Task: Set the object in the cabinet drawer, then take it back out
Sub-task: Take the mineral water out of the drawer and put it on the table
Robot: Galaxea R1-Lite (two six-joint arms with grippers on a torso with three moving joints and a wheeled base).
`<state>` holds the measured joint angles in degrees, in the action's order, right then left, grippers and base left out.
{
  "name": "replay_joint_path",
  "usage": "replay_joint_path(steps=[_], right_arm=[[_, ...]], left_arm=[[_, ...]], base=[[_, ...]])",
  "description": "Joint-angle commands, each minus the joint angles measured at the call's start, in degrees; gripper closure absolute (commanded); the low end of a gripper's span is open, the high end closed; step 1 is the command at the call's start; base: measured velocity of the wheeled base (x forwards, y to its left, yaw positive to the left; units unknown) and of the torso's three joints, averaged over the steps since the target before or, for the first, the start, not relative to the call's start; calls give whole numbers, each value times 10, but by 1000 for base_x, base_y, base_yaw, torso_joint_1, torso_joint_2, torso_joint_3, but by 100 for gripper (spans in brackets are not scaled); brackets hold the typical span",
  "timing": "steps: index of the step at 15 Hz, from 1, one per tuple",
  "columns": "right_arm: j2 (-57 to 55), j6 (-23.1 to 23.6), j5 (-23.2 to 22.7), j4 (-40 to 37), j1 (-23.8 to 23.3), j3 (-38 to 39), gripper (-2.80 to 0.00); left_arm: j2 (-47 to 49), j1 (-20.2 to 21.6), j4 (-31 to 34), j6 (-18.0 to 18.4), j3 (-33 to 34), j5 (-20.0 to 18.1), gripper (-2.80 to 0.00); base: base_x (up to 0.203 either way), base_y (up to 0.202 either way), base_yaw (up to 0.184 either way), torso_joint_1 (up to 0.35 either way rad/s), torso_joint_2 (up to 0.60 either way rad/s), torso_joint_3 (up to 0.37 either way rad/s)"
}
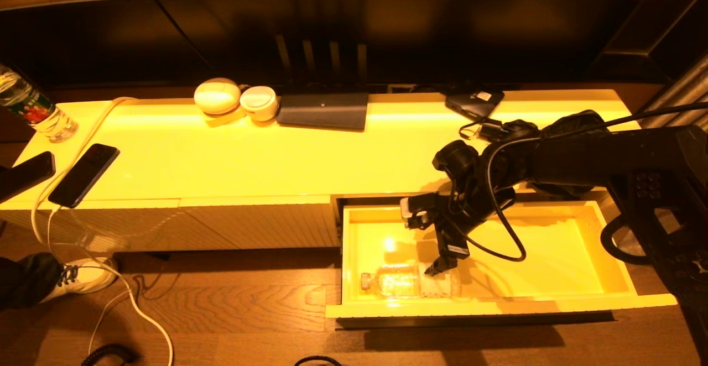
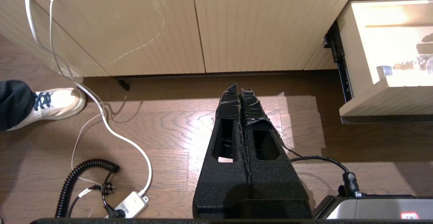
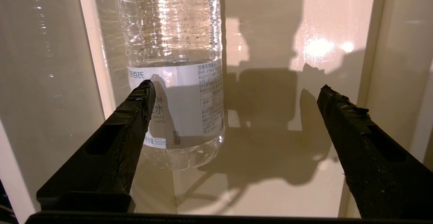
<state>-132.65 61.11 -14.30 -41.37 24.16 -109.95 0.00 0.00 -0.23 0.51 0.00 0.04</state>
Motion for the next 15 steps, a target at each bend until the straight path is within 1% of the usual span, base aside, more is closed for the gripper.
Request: replay_joint_path(steps=[1,15], right_arm=[[-9,2,-1,-2,4,-1,-280],[-18,-1,-4,-3,7,0,-280]], left_arm=[[0,0,0,0,2,0,0],[0,0,0,0,1,0,0]], base=[[0,0,0,0,0,0],[0,0,0,0,0,0]])
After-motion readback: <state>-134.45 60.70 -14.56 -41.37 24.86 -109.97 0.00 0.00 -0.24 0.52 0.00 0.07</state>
